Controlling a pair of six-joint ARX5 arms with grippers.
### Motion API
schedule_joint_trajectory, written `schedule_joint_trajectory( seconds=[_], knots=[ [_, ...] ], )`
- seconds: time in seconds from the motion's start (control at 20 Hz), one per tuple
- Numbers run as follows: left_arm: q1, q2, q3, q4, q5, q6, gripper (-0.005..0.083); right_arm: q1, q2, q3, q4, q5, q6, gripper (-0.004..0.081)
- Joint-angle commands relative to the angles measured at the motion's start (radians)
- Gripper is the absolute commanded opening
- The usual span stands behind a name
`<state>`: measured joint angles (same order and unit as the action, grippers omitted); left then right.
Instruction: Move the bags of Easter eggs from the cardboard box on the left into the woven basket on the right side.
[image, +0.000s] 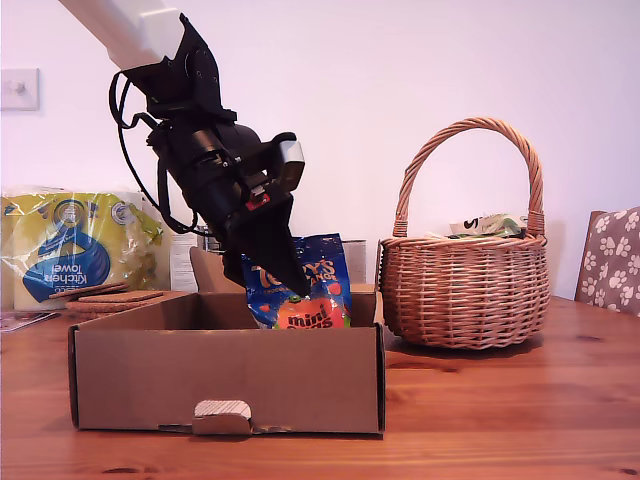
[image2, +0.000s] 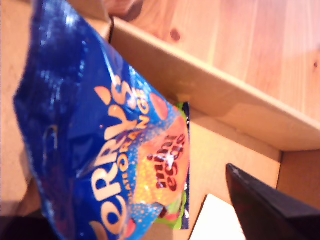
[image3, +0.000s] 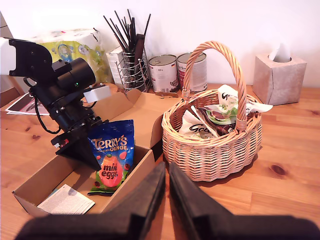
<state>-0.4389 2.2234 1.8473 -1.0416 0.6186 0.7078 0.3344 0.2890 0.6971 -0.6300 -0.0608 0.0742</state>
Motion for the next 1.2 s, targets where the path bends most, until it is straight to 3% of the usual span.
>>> schedule_joint_trajectory(
  seconds=[0.0,0.3,0.55,0.6,0.9,1.15],
  knots=[
    [-0.010,0.010,-0.024,-0.002,0.000,-0.002,0.0544,-0.002,-0.006,0.006,0.004,0.000,-0.003,-0.0011],
    [-0.036,0.016,-0.104,0.084,-0.006,-0.027,0.0400,-0.002,-0.006,0.006,0.004,0.000,-0.003,-0.0011],
    [-0.041,0.016,-0.106,0.092,0.003,-0.027,0.0048,-0.002,-0.006,0.006,0.002,0.000,-0.003,-0.0011],
    [-0.041,0.015,-0.106,0.093,0.007,-0.027,0.0017,-0.002,-0.006,0.006,0.002,0.000,-0.003,-0.0011],
    [-0.021,0.001,-0.104,0.044,0.018,-0.025,0.0001,-0.002,-0.006,0.006,-0.005,0.000,-0.004,-0.0011],
    [0.042,-0.099,-0.104,0.027,0.191,-0.031,0.0001,-0.002,-0.006,0.006,-0.013,0.000,-0.005,-0.0011]
  ],
)
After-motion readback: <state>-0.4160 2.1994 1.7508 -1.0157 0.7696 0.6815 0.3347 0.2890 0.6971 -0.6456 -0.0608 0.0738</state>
